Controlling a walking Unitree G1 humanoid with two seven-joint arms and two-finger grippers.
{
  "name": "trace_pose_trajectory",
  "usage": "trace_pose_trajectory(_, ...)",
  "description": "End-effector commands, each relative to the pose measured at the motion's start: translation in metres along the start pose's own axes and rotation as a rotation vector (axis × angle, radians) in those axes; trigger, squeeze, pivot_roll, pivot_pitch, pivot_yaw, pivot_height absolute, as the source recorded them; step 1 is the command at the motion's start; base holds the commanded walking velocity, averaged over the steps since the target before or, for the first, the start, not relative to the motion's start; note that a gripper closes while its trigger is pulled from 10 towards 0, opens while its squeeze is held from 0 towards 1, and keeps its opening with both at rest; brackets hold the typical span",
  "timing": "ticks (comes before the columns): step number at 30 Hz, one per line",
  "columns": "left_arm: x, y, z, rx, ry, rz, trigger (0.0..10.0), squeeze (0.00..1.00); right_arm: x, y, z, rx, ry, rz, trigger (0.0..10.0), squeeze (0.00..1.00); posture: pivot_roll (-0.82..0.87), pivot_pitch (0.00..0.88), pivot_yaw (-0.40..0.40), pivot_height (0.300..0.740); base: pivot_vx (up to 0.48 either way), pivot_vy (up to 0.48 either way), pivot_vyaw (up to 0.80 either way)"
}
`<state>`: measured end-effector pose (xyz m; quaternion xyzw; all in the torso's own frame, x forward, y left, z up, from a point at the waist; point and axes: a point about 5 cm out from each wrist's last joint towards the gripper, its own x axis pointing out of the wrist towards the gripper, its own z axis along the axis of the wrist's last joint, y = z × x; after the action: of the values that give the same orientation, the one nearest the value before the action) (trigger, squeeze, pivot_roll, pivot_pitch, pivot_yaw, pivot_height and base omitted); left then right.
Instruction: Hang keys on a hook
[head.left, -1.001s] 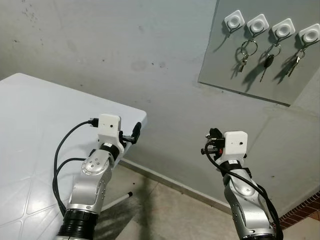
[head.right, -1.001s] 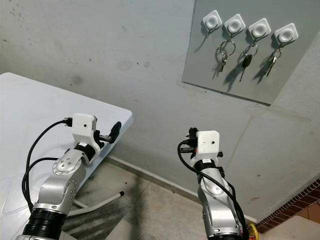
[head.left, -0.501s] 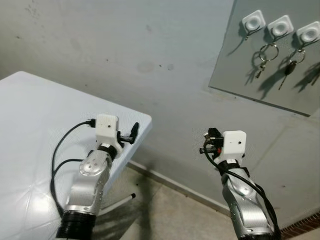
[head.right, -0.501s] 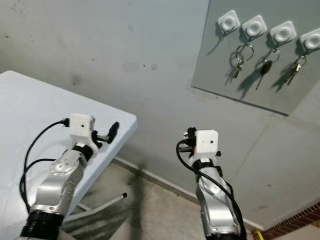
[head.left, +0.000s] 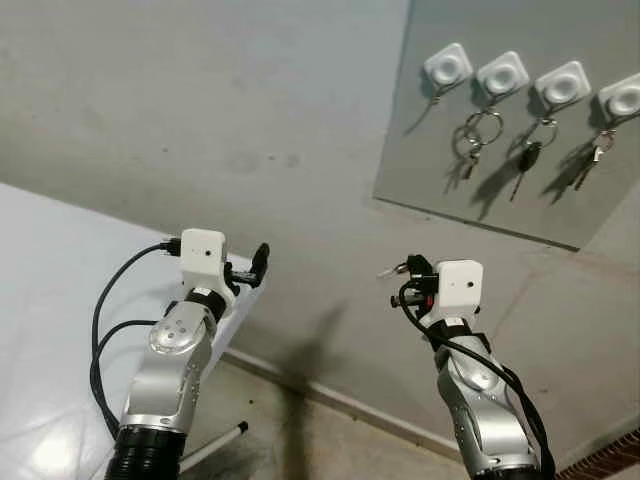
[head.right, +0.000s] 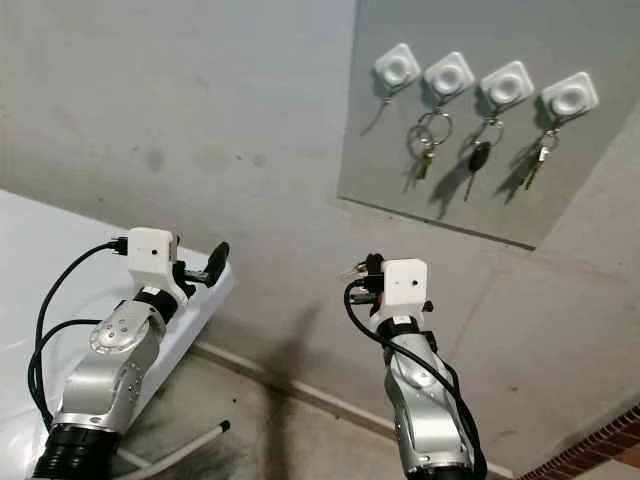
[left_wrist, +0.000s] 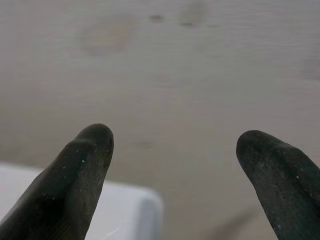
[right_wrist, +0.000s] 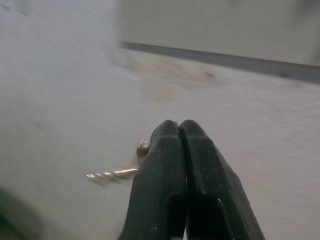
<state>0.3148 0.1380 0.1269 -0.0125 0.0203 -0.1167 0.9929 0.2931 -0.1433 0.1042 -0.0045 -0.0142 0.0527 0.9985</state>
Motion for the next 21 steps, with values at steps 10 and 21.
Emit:
trace_pose_trajectory(10, -0.002, -0.025, 0.024, 0.111, -0.109, -0.152, 10.0, 0.0, 0.008, 0.008, 0.016, -0.015, -0.056, 0.171, 10.0, 0.0, 0.03, 0.0, -0.015, 0.74, 0.0, 0.0, 0.0)
trace_pose_trajectory(21, -0.003, -0.044, 0.055, 0.109, -0.207, -0.206, 10.0, 0.0, 0.017, 0.027, 0.058, -0.008, -0.211, 0.37, 10.0, 0.0, 0.04, 0.0, -0.037, 0.74, 0.0, 0.0, 0.0)
